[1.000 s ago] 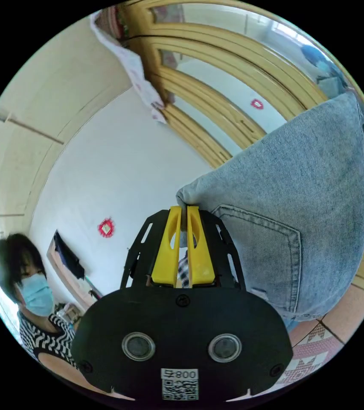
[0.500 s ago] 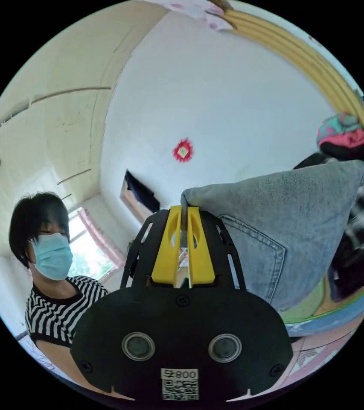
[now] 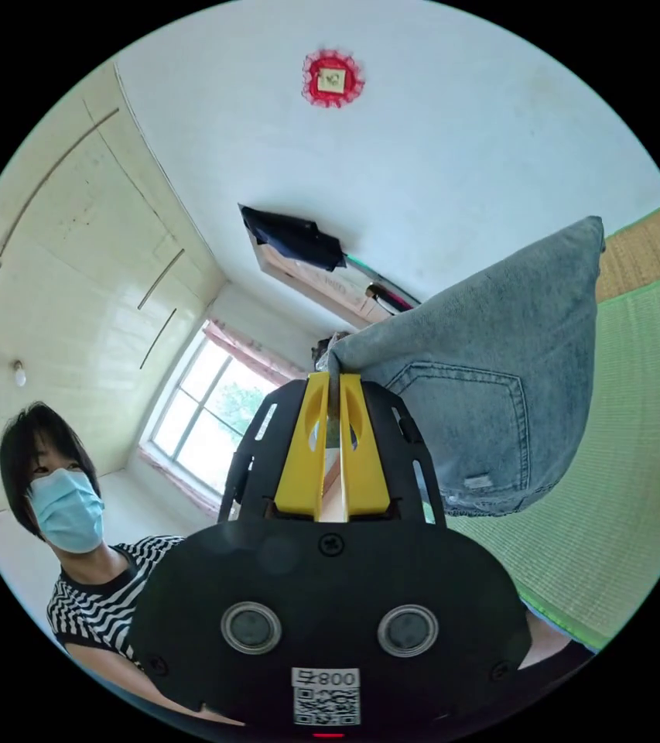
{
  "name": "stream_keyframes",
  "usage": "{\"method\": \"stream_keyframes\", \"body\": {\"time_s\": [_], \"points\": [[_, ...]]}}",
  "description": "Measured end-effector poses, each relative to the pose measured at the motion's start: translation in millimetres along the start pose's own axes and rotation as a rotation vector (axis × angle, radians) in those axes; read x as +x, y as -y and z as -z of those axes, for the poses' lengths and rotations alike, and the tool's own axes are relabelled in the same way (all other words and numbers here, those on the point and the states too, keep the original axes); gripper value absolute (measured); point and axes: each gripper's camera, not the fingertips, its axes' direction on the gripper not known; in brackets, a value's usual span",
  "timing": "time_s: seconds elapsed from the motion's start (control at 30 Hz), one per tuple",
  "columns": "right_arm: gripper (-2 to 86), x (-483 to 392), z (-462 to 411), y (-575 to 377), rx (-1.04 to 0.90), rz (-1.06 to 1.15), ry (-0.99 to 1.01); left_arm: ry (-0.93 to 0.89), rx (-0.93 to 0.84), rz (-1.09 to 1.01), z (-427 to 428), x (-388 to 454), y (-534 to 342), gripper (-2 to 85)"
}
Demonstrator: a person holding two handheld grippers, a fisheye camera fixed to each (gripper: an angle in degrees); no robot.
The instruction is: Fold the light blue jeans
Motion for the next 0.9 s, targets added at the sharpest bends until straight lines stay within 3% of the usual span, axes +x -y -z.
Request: {"method": "stream_keyframes", "body": {"time_s": [0.2, 0.37, 0.53, 0.73, 0.9], "points": [[1.8, 7, -60, 58, -0.059, -0.085, -0.023, 0.128, 0.017, 0.002, 63, -32, 7, 8.5], [1.9, 75, -42, 35, -0.098, -0.394, -0.246, 0.224, -0.095, 0.166, 74, -88, -11, 8.3], [1.7, 67, 2, 20, -0.164, -0.584, -0.474, 0.213, -0.163, 0.305, 84, -131, -32, 8.3], [2.1, -20, 4, 75, -0.148, -0.467, -0.657, 0.265, -0.172, 0.353, 110, -155, -33, 8.3], [6.0, -83, -135, 144, -0.465, -0.189, -0.667, 0.285, -0.140, 0.368, 129, -169, -26, 8.5]]}}
